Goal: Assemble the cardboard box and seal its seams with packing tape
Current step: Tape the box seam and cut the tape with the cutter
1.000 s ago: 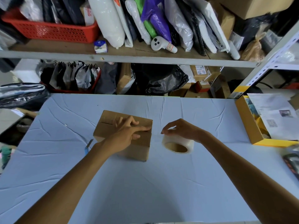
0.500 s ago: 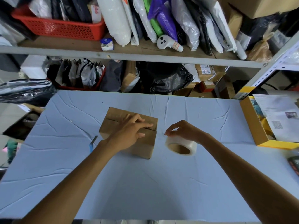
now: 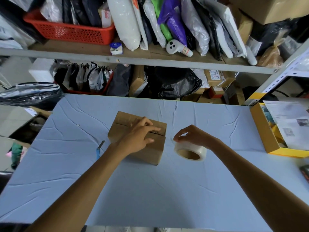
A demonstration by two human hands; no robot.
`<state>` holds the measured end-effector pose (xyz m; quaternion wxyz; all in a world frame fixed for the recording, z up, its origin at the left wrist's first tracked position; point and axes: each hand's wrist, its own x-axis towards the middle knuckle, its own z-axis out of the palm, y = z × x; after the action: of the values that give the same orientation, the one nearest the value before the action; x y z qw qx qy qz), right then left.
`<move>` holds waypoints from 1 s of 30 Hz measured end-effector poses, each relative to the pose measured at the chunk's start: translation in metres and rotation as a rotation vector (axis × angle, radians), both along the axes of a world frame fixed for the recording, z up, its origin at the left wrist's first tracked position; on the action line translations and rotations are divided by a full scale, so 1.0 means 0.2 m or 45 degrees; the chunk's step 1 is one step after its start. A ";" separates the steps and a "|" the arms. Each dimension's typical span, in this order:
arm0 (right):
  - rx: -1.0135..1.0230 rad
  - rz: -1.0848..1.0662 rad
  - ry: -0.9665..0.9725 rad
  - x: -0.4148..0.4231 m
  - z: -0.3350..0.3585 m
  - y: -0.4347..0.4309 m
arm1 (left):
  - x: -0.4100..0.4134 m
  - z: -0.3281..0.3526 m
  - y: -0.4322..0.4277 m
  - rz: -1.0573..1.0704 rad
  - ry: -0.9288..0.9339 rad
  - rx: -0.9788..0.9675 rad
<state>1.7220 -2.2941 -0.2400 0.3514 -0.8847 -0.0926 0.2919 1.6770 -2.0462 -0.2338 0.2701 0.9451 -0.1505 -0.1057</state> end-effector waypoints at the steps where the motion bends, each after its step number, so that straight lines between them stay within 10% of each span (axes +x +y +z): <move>1: 0.007 -0.004 0.001 0.00 0.00 0.00 | 0.00 0.00 0.00 0.012 -0.007 -0.013; 17: -0.018 0.021 -0.024 0.00 0.08 0.05 | 0.04 0.08 0.21 0.351 -0.385 -0.329; 22: -0.040 0.012 -0.011 0.01 0.08 0.05 | 0.02 -0.01 0.38 0.958 -0.483 -0.513; 30: -0.043 0.026 0.000 -0.01 0.08 0.04 | -0.19 -0.60 0.64 1.319 0.408 0.046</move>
<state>1.7209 -2.2862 -0.2230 0.3332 -0.8895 -0.0967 0.2972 1.6387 -1.9174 -0.3541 0.2900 0.8722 0.3800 -0.1041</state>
